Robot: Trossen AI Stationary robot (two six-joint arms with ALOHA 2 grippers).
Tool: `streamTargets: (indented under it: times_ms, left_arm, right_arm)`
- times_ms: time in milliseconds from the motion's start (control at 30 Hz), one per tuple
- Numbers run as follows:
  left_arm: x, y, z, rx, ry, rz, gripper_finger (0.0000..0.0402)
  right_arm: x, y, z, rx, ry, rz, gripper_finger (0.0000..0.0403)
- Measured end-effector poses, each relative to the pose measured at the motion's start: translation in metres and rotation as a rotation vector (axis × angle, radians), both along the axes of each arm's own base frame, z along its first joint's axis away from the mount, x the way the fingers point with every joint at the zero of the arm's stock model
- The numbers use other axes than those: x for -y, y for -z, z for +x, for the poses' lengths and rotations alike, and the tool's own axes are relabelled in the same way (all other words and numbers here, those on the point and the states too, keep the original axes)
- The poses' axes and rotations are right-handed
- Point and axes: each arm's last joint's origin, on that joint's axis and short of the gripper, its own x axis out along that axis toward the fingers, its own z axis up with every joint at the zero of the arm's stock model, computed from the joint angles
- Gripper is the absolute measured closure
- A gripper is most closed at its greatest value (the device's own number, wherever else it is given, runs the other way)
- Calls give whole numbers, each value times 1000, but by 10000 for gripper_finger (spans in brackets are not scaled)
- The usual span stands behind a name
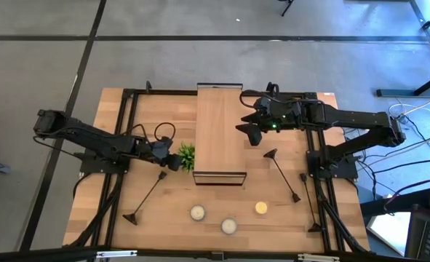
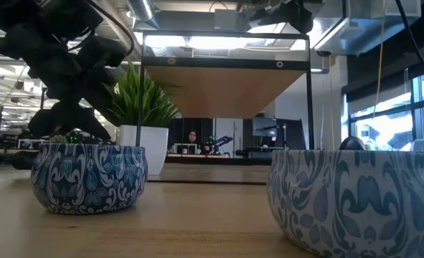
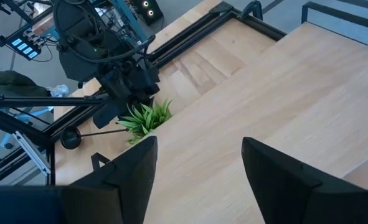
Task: Pick & Place candle stick holders
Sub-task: Put the plant pot on the shelf, then put the flower vase on the shelf
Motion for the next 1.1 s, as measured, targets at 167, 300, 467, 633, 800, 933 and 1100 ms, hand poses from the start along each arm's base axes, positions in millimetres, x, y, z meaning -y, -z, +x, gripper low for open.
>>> streamTargets:
  times_ms: [167, 300, 467, 633, 800, 933, 1100]
  left_arm:
    - [0, 0, 0, -2, -11, 2, 265]
    - [-1, 1, -1, -8, -29, -1, 276]
    - [-2, 4, -3, -41, -61, 20, 308]
    - [-2, 3, -2, -31, -59, 28, 335]
    - [-2, 3, -2, -24, -55, 37, 364]
    - [-1, 0, -1, -18, -19, 37, 392]
    - [2, -12, -4, 41, 70, 49, 398]
  right_arm:
    - [0, 0, 0, 0, 0, 0, 164]
    - [0, 0, 0, 0, 0, 0, 164]
    - [0, 0, 0, 1, -3, 2, 164]
    - [0, 0, 0, 1, -3, 2, 164]
    - [0, 0, 0, 1, -3, 2, 164]
    - [0, 0, 0, 1, -3, 2, 164]
    - [0, 0, 0, 1, -3, 2, 165]
